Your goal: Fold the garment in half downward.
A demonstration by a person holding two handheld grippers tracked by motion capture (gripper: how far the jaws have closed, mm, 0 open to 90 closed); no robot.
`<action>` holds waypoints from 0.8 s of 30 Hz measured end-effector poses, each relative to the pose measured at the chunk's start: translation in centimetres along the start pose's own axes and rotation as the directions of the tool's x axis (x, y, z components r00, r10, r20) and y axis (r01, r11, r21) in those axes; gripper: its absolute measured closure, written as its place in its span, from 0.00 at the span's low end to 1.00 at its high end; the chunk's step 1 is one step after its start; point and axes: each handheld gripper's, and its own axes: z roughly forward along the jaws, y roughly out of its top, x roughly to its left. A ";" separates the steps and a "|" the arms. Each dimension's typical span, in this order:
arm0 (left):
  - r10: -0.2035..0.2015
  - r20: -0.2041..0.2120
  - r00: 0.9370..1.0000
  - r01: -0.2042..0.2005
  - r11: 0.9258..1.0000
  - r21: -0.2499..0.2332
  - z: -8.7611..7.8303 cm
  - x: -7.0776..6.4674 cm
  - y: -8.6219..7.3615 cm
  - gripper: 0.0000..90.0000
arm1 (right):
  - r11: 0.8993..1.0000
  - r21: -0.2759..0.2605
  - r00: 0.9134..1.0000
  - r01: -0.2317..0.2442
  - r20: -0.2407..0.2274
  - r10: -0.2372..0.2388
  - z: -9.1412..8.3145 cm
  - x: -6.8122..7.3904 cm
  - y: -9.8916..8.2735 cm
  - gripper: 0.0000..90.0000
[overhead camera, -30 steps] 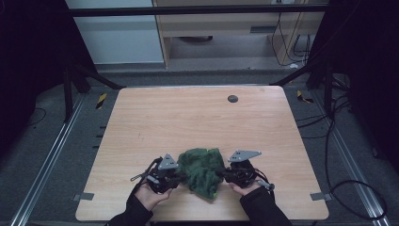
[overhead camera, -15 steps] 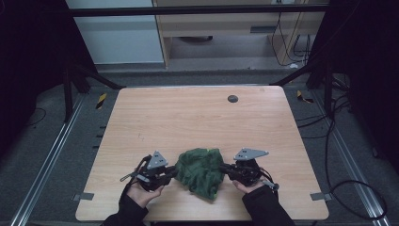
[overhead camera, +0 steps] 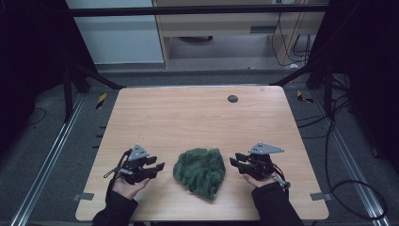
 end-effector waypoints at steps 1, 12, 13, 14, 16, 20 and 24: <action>-0.011 -0.002 1.000 0.011 1.000 0.001 -0.1 0.4 -0.1 0.60 | 1.000 0.003 1.000 -0.001 0.007 0.001 -0.1 -0.2 -0.1 0.68; -0.028 -0.072 0.997 0.029 1.000 0.003 -0.2 2.9 -1.6 0.41 | 0.999 0.003 0.992 -0.044 0.115 0.043 -1.0 -2.0 -0.9 0.44; -0.024 -0.084 0.996 0.024 1.000 0.003 -0.3 3.1 -1.7 0.39 | 0.999 0.003 0.991 -0.050 0.125 0.049 -1.1 -2.2 -1.0 0.41; -0.026 -0.089 0.996 0.027 1.000 0.002 -0.2 3.3 -1.8 0.39 | 0.999 0.003 0.991 -0.050 0.125 0.049 -1.1 -2.2 -1.0 0.41; -0.038 -0.101 0.994 0.039 0.999 0.005 -0.3 3.8 -2.1 0.37 | 0.999 0.006 0.987 -0.053 0.149 0.051 -1.1 -2.8 -1.2 0.37; -0.041 -0.109 0.993 0.042 0.999 0.004 -0.3 4.4 -2.4 0.33 | 0.998 0.019 0.984 -0.060 0.167 0.056 -1.1 -3.2 -1.5 0.33; -0.044 -0.122 0.992 0.046 0.999 0.014 -0.3 5.2 -2.9 0.30 | 0.997 0.024 0.978 -0.070 0.199 0.063 -1.3 -4.0 -1.8 0.29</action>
